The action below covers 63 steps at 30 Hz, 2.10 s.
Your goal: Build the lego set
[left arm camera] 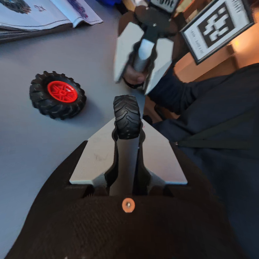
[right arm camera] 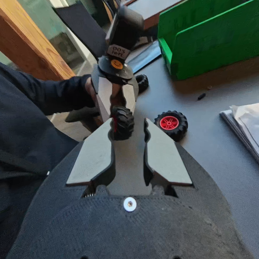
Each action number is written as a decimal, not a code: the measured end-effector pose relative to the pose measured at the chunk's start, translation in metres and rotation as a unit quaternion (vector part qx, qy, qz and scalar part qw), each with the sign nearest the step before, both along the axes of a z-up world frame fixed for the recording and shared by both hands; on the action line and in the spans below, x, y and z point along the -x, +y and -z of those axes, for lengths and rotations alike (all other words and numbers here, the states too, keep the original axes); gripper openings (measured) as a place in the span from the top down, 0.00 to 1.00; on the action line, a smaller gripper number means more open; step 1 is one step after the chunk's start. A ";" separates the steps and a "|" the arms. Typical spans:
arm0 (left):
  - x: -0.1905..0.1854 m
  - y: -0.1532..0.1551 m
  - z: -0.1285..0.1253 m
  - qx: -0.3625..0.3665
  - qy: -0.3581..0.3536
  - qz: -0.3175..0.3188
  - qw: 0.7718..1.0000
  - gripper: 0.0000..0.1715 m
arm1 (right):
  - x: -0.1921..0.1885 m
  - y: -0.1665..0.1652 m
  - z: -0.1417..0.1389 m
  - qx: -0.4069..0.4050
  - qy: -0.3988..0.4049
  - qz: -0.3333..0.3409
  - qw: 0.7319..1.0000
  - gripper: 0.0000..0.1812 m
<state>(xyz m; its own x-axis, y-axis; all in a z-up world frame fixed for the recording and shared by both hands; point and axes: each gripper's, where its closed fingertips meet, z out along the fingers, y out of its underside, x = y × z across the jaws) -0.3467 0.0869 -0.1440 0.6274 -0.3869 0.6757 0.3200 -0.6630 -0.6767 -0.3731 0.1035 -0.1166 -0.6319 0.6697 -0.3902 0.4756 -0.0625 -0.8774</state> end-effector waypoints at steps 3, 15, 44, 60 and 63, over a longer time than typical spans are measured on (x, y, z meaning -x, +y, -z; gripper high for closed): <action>-0.003 0.001 -0.008 -0.009 -0.038 -0.003 0.999 0.86 | -0.004 -0.010 0.016 -0.027 -0.019 -0.008 0.999 0.77; 0.005 0.002 -0.025 -0.073 -0.040 -0.046 0.995 0.83 | -0.004 -0.017 0.002 0.185 -0.088 -0.059 0.977 0.87; 0.004 0.003 -0.056 -0.227 0.012 -0.039 0.973 0.85 | -0.011 -0.019 -0.025 0.057 0.113 -0.053 0.991 0.87; -0.020 0.000 -0.035 -0.112 -0.050 0.006 0.992 0.62 | -0.035 -0.041 -0.015 -0.560 0.478 0.026 0.676 0.87; -0.019 0.004 -0.023 -0.106 0.043 0.010 0.993 0.65 | -0.034 -0.040 -0.005 -0.561 0.447 0.012 0.696 0.87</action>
<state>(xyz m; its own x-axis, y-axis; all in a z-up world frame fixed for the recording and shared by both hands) -0.3272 0.0906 -0.1213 0.6709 -0.5273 0.5215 0.2428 -0.5082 -0.8263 -0.3387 0.0635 -0.1113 -0.2690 0.2503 0.9301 -0.2819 0.9029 -0.3245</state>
